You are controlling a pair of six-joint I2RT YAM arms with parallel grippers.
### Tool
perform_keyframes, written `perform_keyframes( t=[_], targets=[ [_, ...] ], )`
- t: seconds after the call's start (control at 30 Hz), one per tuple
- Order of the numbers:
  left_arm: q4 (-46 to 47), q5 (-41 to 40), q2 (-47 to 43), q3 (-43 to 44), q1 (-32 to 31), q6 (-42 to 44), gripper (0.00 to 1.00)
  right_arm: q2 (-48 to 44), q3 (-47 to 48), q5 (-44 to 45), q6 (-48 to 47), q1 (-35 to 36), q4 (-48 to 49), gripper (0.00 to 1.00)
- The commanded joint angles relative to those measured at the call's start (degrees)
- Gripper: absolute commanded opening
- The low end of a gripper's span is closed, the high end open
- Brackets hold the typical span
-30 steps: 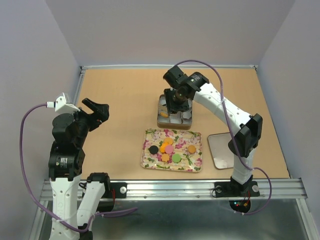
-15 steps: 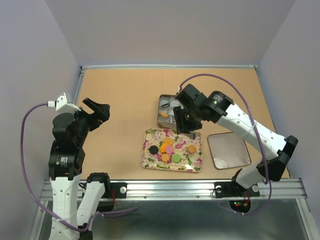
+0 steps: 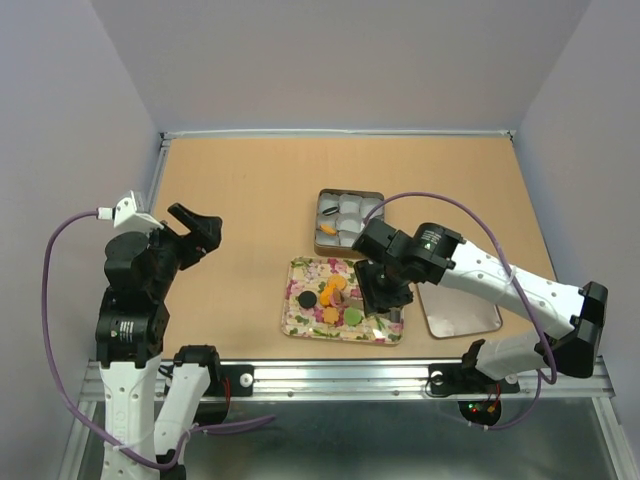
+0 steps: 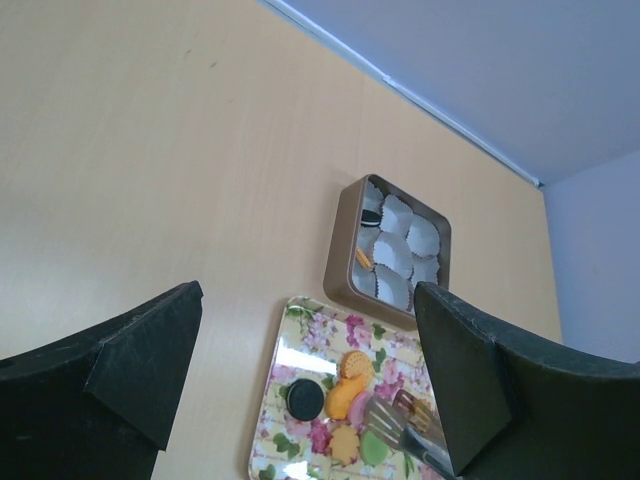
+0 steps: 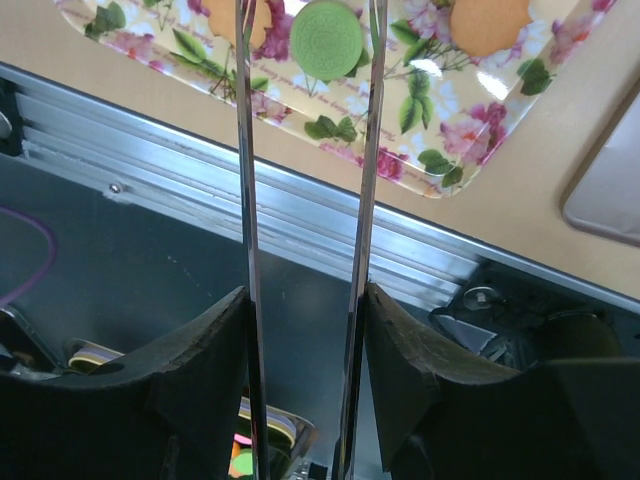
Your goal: Pack the cookies
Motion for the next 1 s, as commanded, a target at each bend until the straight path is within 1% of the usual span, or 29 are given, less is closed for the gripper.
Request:
perform_keyframes(
  t=[0.0, 0.2, 0.4, 0.7, 0.9, 0.97],
  targets=[
    [-0.17, 0.88, -1.08, 0.58, 0.16, 1.4, 0.99, -1.14, -0.46, -0.62, 2.93, 2.22, 4.06, 0.52],
    [-1.84, 0.53, -2.58, 0.41, 0.16, 1.41, 0.99, 1.32, 1.03, -0.01, 2.58, 3.28, 5.04, 0.52],
    [-3.51, -0.35, -3.9, 0.41, 0.16, 1.49, 0.99, 2.82, 1.56, 2.28, 2.32, 3.28, 3.81, 0.52],
    [-3.34, -0.44, -5.04, -1.43, 0.16, 0.7, 0.99, 3.78, 1.04, 1.75, 1.52, 3.28, 4.59, 0.52],
    [-2.02, -0.43, -4.78, -1.96, 0.16, 0.53, 0.99, 4.92, 1.04, 0.52, 0.65, 3.28, 6.09, 0.49],
    [-1.75, -0.35, -4.78, -2.05, 0.16, 0.44, 0.99, 5.45, 1.21, 0.7, 0.21, 3.28, 6.0, 0.46]
  ],
)
